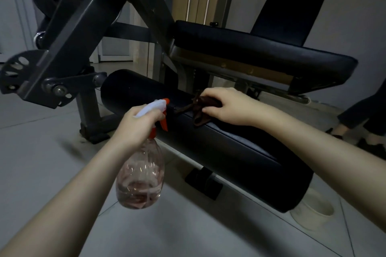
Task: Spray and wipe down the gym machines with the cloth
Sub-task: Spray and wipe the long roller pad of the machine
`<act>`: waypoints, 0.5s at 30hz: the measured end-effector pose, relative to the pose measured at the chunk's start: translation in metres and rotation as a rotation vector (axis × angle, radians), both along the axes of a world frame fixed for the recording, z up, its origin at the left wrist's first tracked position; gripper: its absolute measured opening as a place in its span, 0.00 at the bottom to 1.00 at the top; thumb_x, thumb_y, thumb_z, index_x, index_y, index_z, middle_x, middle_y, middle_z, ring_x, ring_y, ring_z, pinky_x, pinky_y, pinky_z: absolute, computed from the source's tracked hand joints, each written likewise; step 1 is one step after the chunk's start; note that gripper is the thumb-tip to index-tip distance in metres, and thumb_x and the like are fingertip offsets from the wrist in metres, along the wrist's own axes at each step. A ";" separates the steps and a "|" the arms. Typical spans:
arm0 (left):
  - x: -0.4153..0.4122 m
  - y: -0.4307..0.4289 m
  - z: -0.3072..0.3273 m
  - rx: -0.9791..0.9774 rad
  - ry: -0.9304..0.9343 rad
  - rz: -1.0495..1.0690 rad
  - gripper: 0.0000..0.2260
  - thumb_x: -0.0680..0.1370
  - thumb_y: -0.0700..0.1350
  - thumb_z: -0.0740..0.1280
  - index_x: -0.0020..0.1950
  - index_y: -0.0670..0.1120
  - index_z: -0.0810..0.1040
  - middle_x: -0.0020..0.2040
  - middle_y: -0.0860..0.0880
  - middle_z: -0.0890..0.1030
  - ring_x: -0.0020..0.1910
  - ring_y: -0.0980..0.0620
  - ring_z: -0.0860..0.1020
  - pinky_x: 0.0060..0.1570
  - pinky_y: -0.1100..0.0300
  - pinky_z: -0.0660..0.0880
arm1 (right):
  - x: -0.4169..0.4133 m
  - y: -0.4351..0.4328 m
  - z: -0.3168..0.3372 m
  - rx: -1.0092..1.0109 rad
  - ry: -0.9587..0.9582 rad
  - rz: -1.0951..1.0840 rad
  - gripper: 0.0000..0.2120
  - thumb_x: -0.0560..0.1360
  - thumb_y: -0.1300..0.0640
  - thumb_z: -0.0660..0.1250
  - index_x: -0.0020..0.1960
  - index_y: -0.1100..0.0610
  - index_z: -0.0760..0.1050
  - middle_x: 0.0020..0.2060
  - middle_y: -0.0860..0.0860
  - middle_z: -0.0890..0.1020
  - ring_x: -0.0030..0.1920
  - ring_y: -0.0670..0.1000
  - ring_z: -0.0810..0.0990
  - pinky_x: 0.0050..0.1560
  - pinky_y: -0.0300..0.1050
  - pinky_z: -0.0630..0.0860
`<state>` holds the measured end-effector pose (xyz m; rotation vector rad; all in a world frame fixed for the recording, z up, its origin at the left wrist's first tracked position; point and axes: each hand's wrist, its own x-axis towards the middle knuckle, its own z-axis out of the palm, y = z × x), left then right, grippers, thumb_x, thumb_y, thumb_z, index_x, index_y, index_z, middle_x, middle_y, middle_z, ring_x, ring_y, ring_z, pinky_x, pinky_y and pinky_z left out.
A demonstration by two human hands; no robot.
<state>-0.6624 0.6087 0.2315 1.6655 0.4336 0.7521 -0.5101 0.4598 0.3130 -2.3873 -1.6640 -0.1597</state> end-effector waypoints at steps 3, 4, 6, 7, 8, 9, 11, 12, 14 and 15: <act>0.000 -0.001 -0.001 -0.001 0.004 -0.013 0.17 0.75 0.49 0.65 0.64 0.55 0.76 0.64 0.55 0.76 0.61 0.55 0.74 0.57 0.59 0.70 | 0.001 0.023 -0.007 0.045 -0.079 -0.058 0.17 0.79 0.48 0.60 0.67 0.49 0.68 0.58 0.50 0.75 0.58 0.51 0.74 0.52 0.41 0.68; 0.000 -0.001 -0.001 0.006 0.009 -0.013 0.17 0.73 0.50 0.66 0.62 0.56 0.76 0.61 0.54 0.77 0.59 0.55 0.75 0.54 0.60 0.71 | 0.001 0.034 -0.008 0.062 -0.068 -0.077 0.19 0.79 0.48 0.59 0.68 0.49 0.67 0.60 0.52 0.75 0.59 0.53 0.74 0.52 0.42 0.68; 0.000 -0.003 0.000 0.017 0.003 -0.010 0.16 0.75 0.48 0.66 0.63 0.56 0.75 0.60 0.54 0.77 0.57 0.56 0.75 0.52 0.61 0.70 | 0.003 0.050 -0.010 0.091 -0.041 -0.103 0.20 0.79 0.47 0.59 0.69 0.51 0.66 0.61 0.53 0.75 0.59 0.54 0.75 0.52 0.43 0.70; 0.000 -0.004 0.001 0.018 -0.003 -0.007 0.16 0.77 0.46 0.64 0.64 0.56 0.75 0.60 0.54 0.76 0.58 0.55 0.74 0.53 0.60 0.69 | 0.003 0.053 -0.011 0.099 -0.038 -0.108 0.20 0.79 0.47 0.59 0.69 0.51 0.66 0.60 0.53 0.76 0.58 0.54 0.76 0.52 0.43 0.72; 0.000 -0.004 0.001 0.024 -0.006 -0.001 0.15 0.78 0.44 0.63 0.63 0.56 0.75 0.60 0.53 0.76 0.58 0.54 0.74 0.53 0.60 0.69 | 0.003 0.052 -0.011 0.102 -0.037 -0.104 0.19 0.79 0.48 0.59 0.68 0.51 0.67 0.59 0.53 0.76 0.57 0.53 0.76 0.51 0.43 0.73; 0.000 -0.006 0.002 0.034 -0.004 0.001 0.13 0.78 0.43 0.63 0.59 0.57 0.76 0.60 0.51 0.77 0.59 0.53 0.74 0.52 0.60 0.70 | 0.002 0.046 -0.011 0.099 -0.036 -0.089 0.18 0.79 0.48 0.60 0.67 0.51 0.68 0.57 0.52 0.76 0.55 0.52 0.76 0.51 0.43 0.74; -0.001 -0.010 0.004 0.052 -0.006 -0.013 0.11 0.78 0.42 0.63 0.53 0.59 0.76 0.64 0.50 0.76 0.63 0.52 0.73 0.54 0.59 0.70 | -0.003 0.024 -0.009 0.076 -0.063 -0.051 0.14 0.78 0.49 0.61 0.63 0.51 0.71 0.51 0.48 0.75 0.53 0.51 0.76 0.50 0.43 0.72; -0.001 -0.012 0.004 0.058 -0.011 -0.029 0.12 0.78 0.42 0.63 0.52 0.60 0.76 0.68 0.51 0.73 0.66 0.53 0.71 0.56 0.60 0.69 | -0.003 0.011 -0.008 0.059 -0.093 -0.038 0.13 0.78 0.49 0.62 0.60 0.50 0.72 0.49 0.47 0.74 0.52 0.50 0.76 0.50 0.43 0.71; -0.002 -0.017 0.006 0.060 -0.014 -0.073 0.12 0.77 0.44 0.64 0.54 0.62 0.75 0.72 0.54 0.68 0.69 0.55 0.67 0.56 0.63 0.66 | -0.004 -0.012 -0.010 0.062 -0.127 -0.036 0.11 0.77 0.49 0.62 0.58 0.50 0.72 0.48 0.46 0.73 0.52 0.49 0.75 0.52 0.45 0.71; -0.003 -0.020 0.007 0.052 -0.012 -0.098 0.12 0.75 0.47 0.66 0.56 0.61 0.76 0.72 0.55 0.68 0.69 0.57 0.67 0.54 0.65 0.66 | -0.003 -0.018 -0.010 0.076 -0.127 -0.045 0.11 0.77 0.49 0.62 0.59 0.49 0.72 0.49 0.46 0.74 0.52 0.48 0.74 0.53 0.45 0.71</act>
